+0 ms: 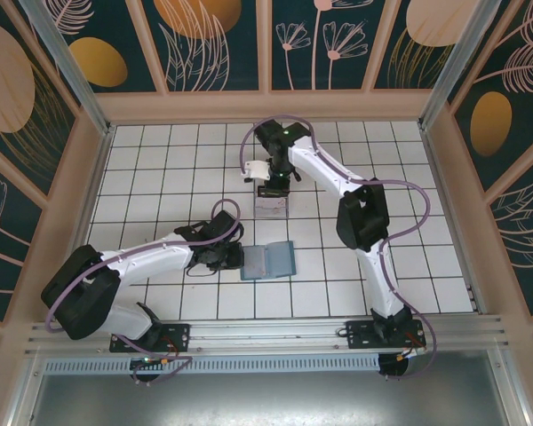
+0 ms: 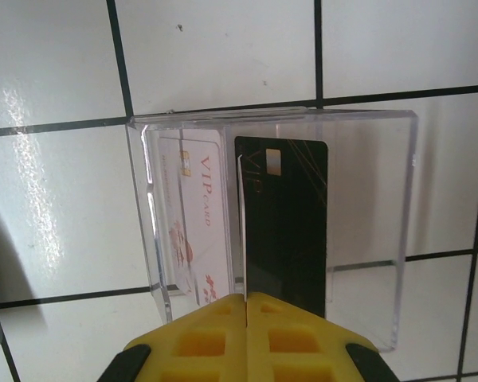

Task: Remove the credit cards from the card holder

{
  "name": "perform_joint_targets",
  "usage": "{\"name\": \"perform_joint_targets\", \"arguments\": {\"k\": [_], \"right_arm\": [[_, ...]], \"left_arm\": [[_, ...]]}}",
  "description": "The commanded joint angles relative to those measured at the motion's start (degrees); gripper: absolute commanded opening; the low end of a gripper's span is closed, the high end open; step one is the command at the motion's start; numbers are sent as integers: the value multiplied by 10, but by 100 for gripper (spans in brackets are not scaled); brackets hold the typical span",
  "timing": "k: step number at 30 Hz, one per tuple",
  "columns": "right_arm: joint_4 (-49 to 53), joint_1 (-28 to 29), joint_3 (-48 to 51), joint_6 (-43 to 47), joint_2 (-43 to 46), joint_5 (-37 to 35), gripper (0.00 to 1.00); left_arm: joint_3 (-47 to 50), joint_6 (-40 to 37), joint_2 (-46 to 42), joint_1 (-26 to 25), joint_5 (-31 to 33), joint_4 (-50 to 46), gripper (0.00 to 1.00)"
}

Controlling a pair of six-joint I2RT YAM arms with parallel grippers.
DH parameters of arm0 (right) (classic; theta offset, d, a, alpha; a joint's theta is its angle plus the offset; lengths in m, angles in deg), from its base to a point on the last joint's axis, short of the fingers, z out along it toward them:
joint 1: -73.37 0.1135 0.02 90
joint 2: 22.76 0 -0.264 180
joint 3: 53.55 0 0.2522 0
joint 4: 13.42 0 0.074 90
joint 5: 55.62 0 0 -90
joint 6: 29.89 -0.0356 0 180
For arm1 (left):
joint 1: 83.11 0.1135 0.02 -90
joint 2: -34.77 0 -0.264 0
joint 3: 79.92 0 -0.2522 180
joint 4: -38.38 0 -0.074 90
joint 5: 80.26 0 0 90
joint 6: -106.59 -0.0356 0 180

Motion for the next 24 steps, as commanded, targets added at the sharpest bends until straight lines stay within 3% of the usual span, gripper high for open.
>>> {"name": "perform_joint_targets", "arguments": {"k": [1, 7, 16, 24], "right_arm": [[20, 5, -19, 11, -12, 15, 0], [15, 6, -19, 8, -22, 13, 0], [-14, 7, -9, 0, -22, -10, 24], [-48, 8, 11, -4, -16, -46, 32]], "left_arm": [[8, 10, -10, 3, 10, -3, 17], [8, 10, -12, 4, 11, -6, 17], [14, 11, -14, 3, 9, -7, 17], [13, 8, -14, 3, 8, -9, 17]]}}
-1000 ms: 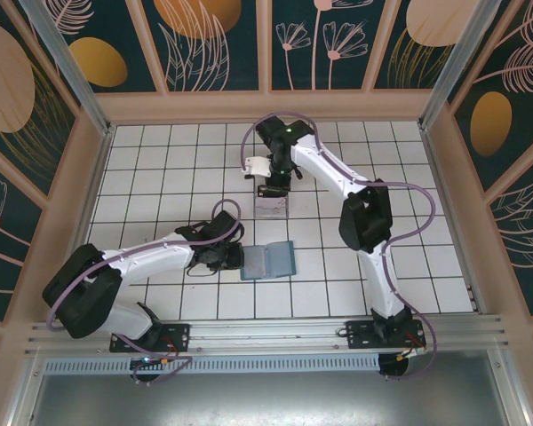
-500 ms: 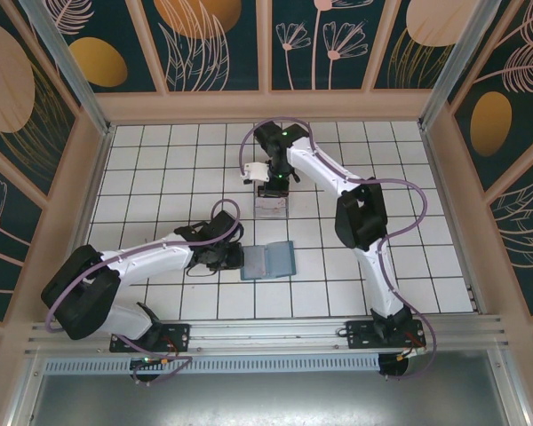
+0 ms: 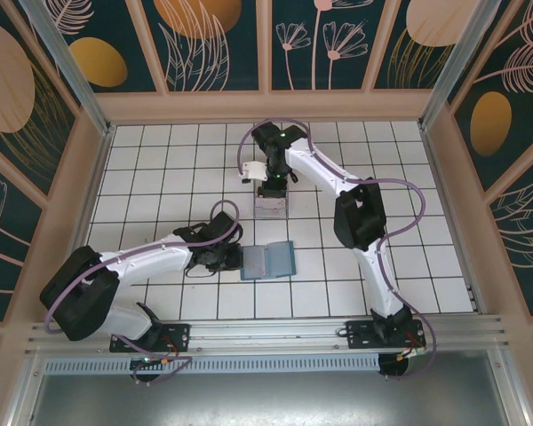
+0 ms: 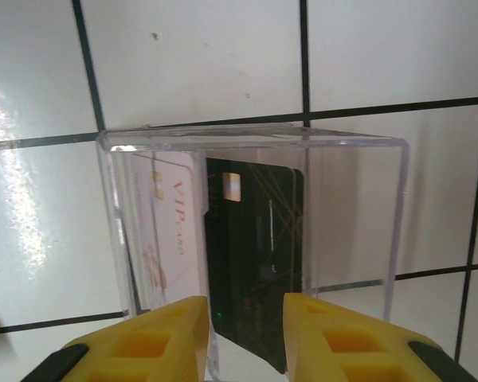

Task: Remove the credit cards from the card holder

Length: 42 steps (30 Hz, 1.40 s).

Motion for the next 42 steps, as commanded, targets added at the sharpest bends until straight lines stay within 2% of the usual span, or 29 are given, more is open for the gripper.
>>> {"name": "perform_joint_targets", "arguments": {"k": [1, 8, 15, 21, 25, 31, 37, 42], "right_arm": [[-20, 4, 11, -1, -2, -30, 33], [-46, 6, 18, -21, 14, -31, 34], [-126, 4, 83, -95, 73, 4, 30], [-157, 4, 99, -252, 98, 48, 29], [-182, 4, 127, -381, 115, 63, 25], [-238, 5, 224, -550, 181, 69, 17], [-303, 16, 341, -685, 259, 91, 16], [-292, 24, 390, -790, 289, 110, 16]], "left_arm": [[5, 4, -9, 3, 8, -10, 17], [2, 3, -8, 3, 15, -10, 17], [-7, -3, -5, 4, 22, -11, 17], [-17, -7, -1, 5, 31, -11, 17], [-22, -7, 3, 7, 33, -3, 17], [-41, -8, 8, 7, 31, -6, 19], [-46, -3, 7, 7, 37, -3, 22], [-37, 3, 2, 10, 40, 9, 22]]}}
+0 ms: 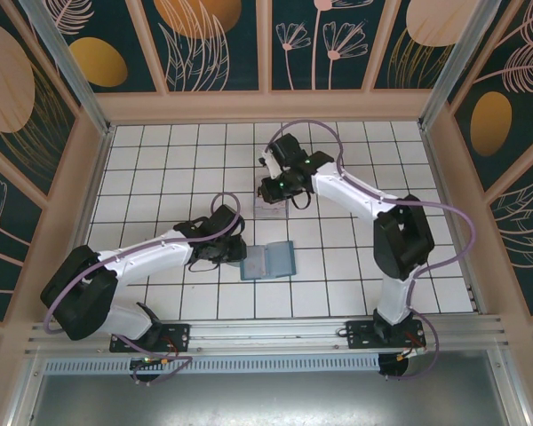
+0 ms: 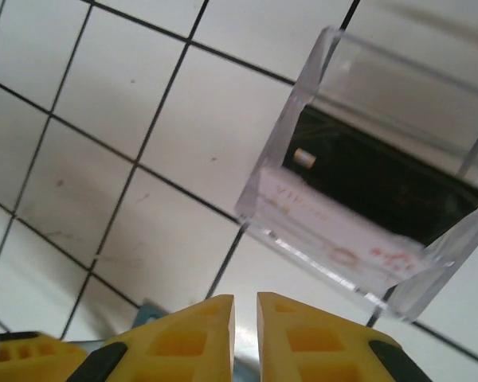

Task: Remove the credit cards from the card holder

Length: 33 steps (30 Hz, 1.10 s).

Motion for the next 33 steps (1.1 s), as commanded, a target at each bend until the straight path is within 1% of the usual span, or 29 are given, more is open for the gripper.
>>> {"name": "perform_joint_targets", "arguments": {"k": [1, 3, 5, 8, 14, 20, 23, 27, 33], "right_arm": [[-18, 10, 38, -113, 34, 33, 16], [-33, 20, 74, -130, 54, 56, 16], [-43, 30, 101, -152, 71, 59, 17], [-64, 49, 137, -177, 89, 70, 22], [-99, 93, 187, -226, 92, 81, 27], [-133, 127, 204, -264, 63, 88, 29], [-142, 144, 199, -276, 43, 89, 31], [-139, 163, 181, -285, 11, 84, 32], [-138, 174, 167, -291, -17, 74, 33]], "left_arm": [[0, 4, -4, 8, 8, 11, 22], [5, 4, -7, 14, 4, 16, 23], [10, 2, -9, 22, -1, 19, 23], [18, -4, -13, 36, -7, 21, 23], [43, -24, -37, 90, -26, 23, 23], [53, -56, -55, 148, -37, 6, 23], [53, -69, -62, 169, -38, -2, 23], [52, -76, -68, 182, -37, -8, 23], [50, -79, -65, 185, -40, -9, 23]]}}
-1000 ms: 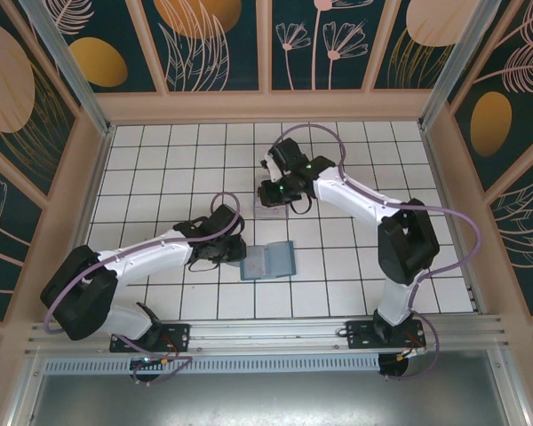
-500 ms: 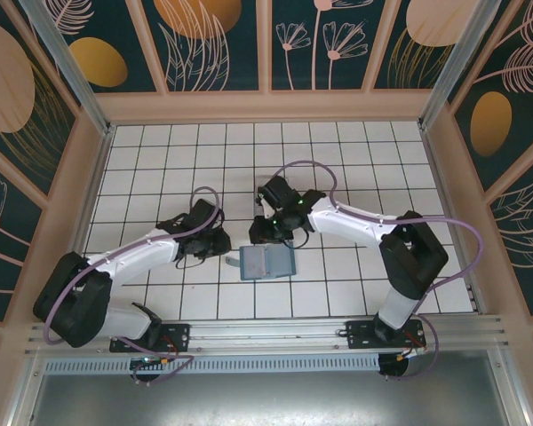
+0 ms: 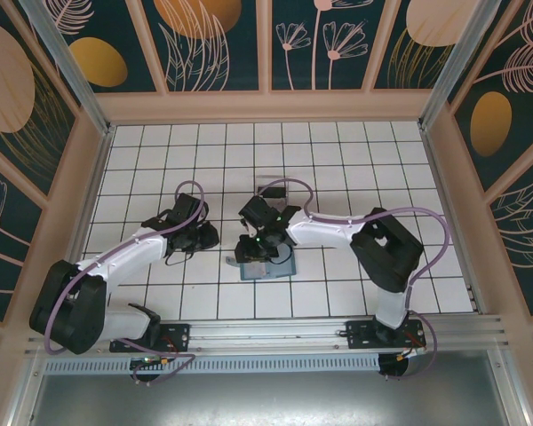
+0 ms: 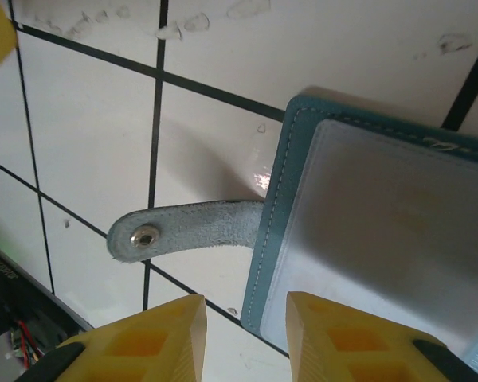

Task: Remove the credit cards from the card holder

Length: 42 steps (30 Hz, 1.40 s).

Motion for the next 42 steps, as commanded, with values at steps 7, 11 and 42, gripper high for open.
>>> {"name": "perform_joint_targets", "arguments": {"k": [7, 11, 42], "right_arm": [[-11, 5, -23, -19, -21, -14, 36], [-15, 6, -24, -18, -30, -14, 36], [171, 41, -96, -18, -66, -189, 42]], "left_arm": [[4, -12, -7, 5, -10, -10, 23], [1, -15, -5, 5, -12, -12, 23], [3, -26, -6, 5, -15, -13, 23]]}}
